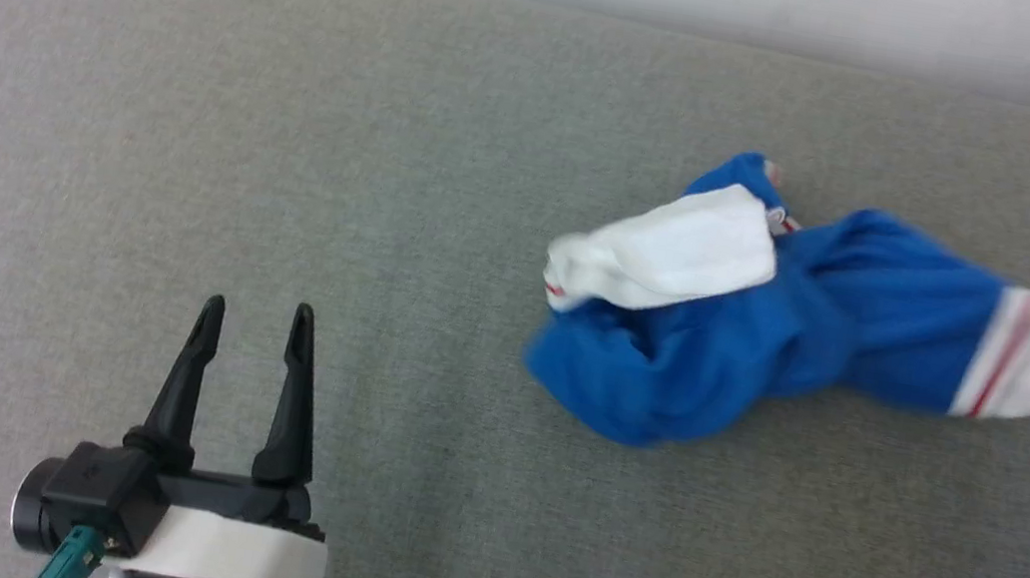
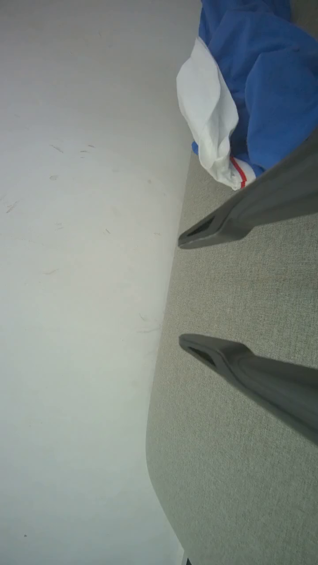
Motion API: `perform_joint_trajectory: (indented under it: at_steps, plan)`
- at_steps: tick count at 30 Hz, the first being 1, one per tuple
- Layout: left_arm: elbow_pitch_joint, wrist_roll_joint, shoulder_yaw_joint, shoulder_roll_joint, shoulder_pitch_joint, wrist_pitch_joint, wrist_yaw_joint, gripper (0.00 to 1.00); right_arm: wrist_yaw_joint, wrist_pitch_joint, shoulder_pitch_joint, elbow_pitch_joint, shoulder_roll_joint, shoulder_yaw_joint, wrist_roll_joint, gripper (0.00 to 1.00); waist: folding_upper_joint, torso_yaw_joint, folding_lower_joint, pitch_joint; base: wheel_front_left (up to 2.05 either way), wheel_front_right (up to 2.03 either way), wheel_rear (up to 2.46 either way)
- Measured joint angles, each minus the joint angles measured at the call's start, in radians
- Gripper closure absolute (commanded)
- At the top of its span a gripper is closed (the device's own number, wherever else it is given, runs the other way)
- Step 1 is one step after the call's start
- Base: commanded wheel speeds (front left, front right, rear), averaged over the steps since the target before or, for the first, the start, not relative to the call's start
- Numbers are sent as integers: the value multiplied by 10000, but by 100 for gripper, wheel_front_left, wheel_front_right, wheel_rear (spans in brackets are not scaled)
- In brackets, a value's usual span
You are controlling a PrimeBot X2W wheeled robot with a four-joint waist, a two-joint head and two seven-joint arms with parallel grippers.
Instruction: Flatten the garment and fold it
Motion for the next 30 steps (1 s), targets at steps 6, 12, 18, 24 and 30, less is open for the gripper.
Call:
perform_joint_trajectory:
  at_steps: [6, 12, 18, 24, 30]
  plan:
    - [-2, 0, 184, -31, 243, 0, -163, 0, -2, 196, 1348, -481, 291, -3143, -681, 100, 0, -365, -1, -373, 0, 0, 0]
    - [6, 6, 364, -59, 339, 0, -253, 0, -2, 399, 2925, -21, 1509, -4786, -1546, 67, 0, -353, -1, -365, 0, 0, 0]
    - [38, 178, 443, -69, 341, 0, -341, 0, -2, -102, 2486, -357, 1965, -3923, -1595, 0, 0, -435, 0, -346, 0, 0, 0]
    - [73, 249, 424, -82, 337, 0, -374, 0, -2, 69, 1395, -1624, 1292, -1482, -918, 0, 0, -481, 0, -389, 0, 0, 0]
    - [167, 245, 359, -96, 321, 0, -506, 0, 0, 1496, 1174, -1175, 825, 861, 192, 0, 0, -279, 1, -328, 0, 0, 0]
